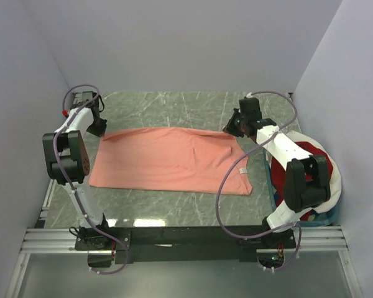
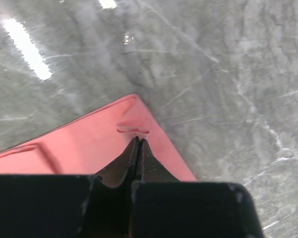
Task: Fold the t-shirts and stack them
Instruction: Fold the tshirt
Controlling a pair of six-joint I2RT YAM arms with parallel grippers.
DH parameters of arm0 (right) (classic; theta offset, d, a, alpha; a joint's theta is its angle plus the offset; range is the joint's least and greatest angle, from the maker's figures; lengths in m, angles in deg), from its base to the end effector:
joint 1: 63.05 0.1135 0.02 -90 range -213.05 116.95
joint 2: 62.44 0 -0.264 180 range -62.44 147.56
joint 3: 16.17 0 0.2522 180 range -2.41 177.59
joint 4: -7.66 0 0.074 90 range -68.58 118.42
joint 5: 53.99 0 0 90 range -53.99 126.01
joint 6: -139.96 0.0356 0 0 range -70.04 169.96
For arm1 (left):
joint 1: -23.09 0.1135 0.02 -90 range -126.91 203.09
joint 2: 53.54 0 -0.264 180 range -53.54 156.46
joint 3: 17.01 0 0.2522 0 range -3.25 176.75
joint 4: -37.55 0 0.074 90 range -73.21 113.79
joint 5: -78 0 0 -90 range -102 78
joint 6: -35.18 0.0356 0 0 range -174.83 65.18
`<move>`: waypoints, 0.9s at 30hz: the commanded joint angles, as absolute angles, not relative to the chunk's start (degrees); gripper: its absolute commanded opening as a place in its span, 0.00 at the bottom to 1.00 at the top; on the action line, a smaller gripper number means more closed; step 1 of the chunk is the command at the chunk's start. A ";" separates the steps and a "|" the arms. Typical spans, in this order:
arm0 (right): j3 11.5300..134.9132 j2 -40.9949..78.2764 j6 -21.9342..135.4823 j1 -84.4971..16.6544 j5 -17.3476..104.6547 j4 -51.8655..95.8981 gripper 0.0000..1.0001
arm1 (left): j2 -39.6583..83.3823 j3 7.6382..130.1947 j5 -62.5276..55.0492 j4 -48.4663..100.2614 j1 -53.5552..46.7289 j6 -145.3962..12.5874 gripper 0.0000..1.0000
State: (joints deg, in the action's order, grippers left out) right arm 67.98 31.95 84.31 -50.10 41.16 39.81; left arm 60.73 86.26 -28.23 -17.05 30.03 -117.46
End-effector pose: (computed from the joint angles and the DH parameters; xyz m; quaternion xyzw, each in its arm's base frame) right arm 0.3591 0.0859 0.2581 0.1519 0.9015 0.1994 0.3529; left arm 0.4165 0.0607 0.2075 -0.5766 0.7776 0.0243 0.2494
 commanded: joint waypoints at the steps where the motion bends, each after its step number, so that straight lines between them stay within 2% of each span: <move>1: 63.78 26.17 86.70 -49.34 39.53 35.66 0.00 | 54.58 82.20 -27.82 -14.44 30.64 -117.40 0.01; 10: 52.97 16.67 86.61 -49.34 37.51 35.22 0.00 | 50.17 74.27 -26.15 -12.51 31.52 -116.88 0.01; 27: 44.00 8.23 84.76 -51.09 37.77 36.27 0.00 | 46.91 71.10 -28.35 -13.73 34.25 -114.33 0.01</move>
State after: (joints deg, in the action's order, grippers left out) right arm 45.12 10.57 85.86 -50.23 38.58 37.21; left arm 49.43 71.66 -26.90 -13.75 33.70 -115.55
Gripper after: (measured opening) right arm 0.009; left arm 0.013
